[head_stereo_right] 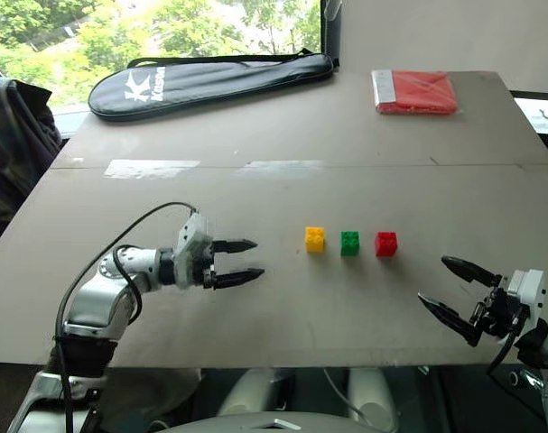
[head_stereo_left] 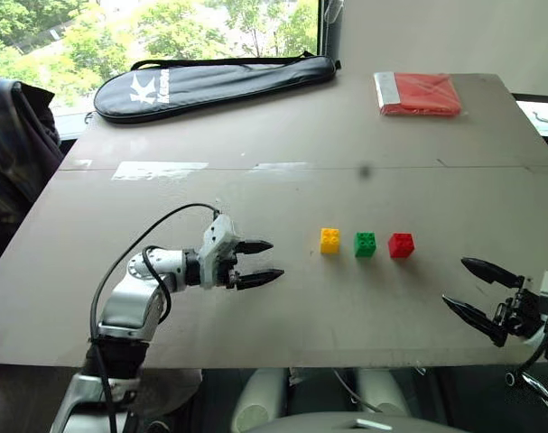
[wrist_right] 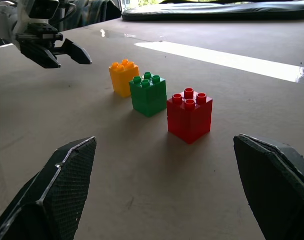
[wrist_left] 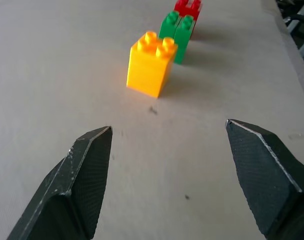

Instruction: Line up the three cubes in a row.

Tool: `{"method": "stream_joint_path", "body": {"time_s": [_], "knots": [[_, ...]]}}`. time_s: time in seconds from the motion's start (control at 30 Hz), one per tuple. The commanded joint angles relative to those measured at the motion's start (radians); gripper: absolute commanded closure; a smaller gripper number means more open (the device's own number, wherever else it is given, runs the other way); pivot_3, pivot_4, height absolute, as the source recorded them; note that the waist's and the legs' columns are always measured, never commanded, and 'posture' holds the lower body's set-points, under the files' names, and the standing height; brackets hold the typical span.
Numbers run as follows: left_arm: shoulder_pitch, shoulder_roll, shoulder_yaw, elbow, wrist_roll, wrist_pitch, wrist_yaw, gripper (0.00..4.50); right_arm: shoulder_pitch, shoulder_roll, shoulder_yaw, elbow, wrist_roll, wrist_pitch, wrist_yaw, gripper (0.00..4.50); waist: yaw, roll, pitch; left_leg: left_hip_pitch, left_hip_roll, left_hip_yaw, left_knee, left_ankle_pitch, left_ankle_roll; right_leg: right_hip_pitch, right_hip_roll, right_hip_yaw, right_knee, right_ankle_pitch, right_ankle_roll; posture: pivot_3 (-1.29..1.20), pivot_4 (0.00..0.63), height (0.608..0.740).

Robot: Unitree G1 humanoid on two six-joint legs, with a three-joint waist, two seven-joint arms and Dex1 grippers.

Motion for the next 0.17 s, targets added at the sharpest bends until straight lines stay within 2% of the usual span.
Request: {"method": "stream_joint_path", "body": {"time_s": [0.03,0.17], "knots": [[0.113,0.009,0.051,-0.135,0.003,-0.003,0.100,0.82,-0.023,-0.009,-0.004,0.038,-0.003,-0.040,0.033,0.00,0.000,0.000,0.000,0.000,0.000,0.000,0.000,0.000,0.000,0.000,0.000,0.000,0.000,0.000,0.000,0.00,0.150,0.732],[0.215,0.016,0.051,-0.199,0.015,-0.020,0.160,0.82,-0.047,-0.016,-0.002,0.087,-0.008,-0.053,0.059,0.00,0.005,0.001,-0.001,0.001,0.000,0.000,0.000,0.000,0.000,0.001,-0.001,0.000,-0.001,0.000,0.000,0.00,0.150,0.732]]}}
